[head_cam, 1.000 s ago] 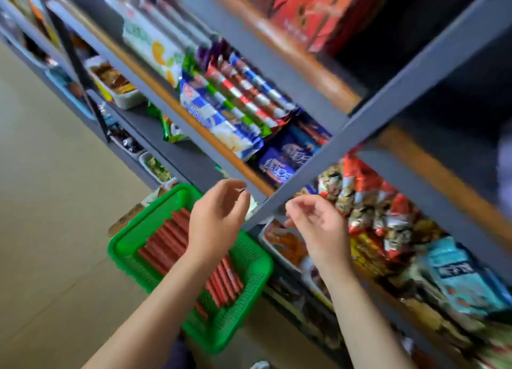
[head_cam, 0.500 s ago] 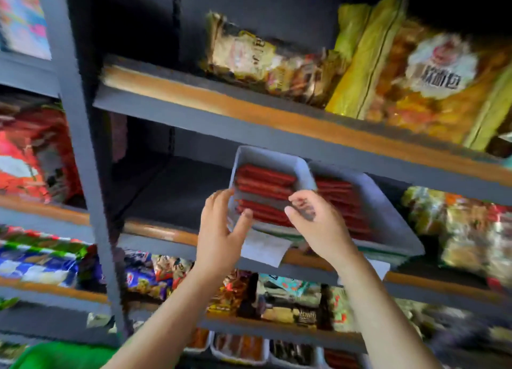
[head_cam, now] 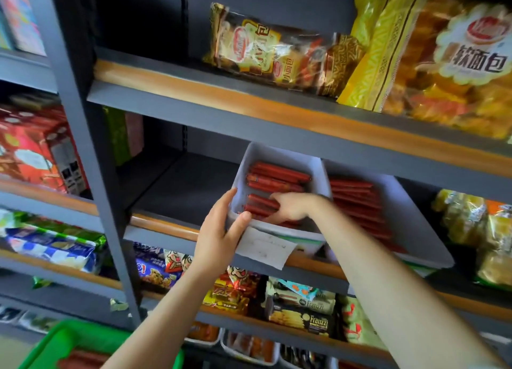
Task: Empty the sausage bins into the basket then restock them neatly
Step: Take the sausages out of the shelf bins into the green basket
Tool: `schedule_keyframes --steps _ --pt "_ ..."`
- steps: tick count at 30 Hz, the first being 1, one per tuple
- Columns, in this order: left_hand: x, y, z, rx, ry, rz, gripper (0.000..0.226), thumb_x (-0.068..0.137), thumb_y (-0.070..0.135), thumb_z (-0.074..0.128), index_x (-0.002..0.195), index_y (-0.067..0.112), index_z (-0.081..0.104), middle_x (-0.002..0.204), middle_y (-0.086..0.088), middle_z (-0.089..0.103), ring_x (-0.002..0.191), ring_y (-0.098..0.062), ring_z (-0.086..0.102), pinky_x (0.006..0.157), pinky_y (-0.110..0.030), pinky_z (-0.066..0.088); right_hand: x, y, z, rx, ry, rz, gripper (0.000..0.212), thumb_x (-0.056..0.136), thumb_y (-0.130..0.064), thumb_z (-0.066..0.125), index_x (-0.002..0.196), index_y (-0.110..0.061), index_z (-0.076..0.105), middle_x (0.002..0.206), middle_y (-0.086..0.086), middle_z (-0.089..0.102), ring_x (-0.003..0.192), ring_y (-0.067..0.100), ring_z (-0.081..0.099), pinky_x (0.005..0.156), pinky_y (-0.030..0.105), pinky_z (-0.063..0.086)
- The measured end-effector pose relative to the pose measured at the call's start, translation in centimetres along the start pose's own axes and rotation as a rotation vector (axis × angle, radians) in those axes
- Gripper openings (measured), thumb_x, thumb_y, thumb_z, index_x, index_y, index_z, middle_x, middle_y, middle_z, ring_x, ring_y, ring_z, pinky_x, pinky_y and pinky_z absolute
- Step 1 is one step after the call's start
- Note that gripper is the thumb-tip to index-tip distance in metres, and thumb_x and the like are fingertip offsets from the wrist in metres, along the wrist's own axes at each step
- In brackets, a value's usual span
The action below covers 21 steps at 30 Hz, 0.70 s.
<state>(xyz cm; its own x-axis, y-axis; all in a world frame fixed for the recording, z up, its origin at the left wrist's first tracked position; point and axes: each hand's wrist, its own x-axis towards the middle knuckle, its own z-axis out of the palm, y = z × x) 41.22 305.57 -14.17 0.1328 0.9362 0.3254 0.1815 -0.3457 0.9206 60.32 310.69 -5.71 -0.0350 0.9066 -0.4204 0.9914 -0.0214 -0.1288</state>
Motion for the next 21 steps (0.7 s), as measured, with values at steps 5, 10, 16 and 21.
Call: schedule_keyframes --steps 5,10,16,21 --pt "0.1 -0.5 0.1 0.038 0.007 0.025 0.058 0.095 0.050 0.054 0.147 0.033 0.037 0.146 0.014 0.046 0.134 -0.002 0.041 0.111 -0.039 0.039 1.0 0.0 -0.3 -0.090 -0.024 -0.034 0.064 0.061 -0.077 0.067 0.102 -0.029 0.065 0.098 -0.004 0.068 0.088 0.018 0.064 0.086 0.040 0.053" --pt "0.1 -0.8 0.1 0.059 0.011 0.029 0.063 0.092 0.061 0.049 0.147 0.032 0.037 0.146 0.014 0.047 0.134 -0.004 0.043 0.109 -0.044 0.041 0.7 0.4 0.4 0.075 -0.068 -0.090 0.029 0.080 -0.051 0.071 0.087 -0.023 0.072 0.089 -0.002 0.072 0.085 0.020 0.067 0.069 0.031 0.047" --pt "0.2 -0.7 0.3 0.027 0.006 0.005 0.065 0.089 0.066 0.048 0.147 0.038 0.035 0.145 0.014 0.047 0.132 -0.007 0.045 0.105 -0.048 0.045 0.4 0.7 0.3 0.314 -0.105 -0.069 0.026 0.081 -0.037 0.076 0.089 -0.012 0.073 0.070 -0.002 0.069 0.065 0.016 0.062 0.059 0.025 0.048" --pt "0.1 -0.5 0.3 0.023 0.001 0.000 0.067 0.089 0.067 0.048 0.147 0.037 0.035 0.147 0.015 0.045 0.133 -0.006 0.043 0.107 -0.046 0.044 0.7 1.6 0.3 0.498 -0.119 -0.085 0.033 0.080 -0.021 0.078 0.106 -0.002 0.069 0.102 0.017 0.073 0.099 0.034 0.069 0.094 0.046 0.054"
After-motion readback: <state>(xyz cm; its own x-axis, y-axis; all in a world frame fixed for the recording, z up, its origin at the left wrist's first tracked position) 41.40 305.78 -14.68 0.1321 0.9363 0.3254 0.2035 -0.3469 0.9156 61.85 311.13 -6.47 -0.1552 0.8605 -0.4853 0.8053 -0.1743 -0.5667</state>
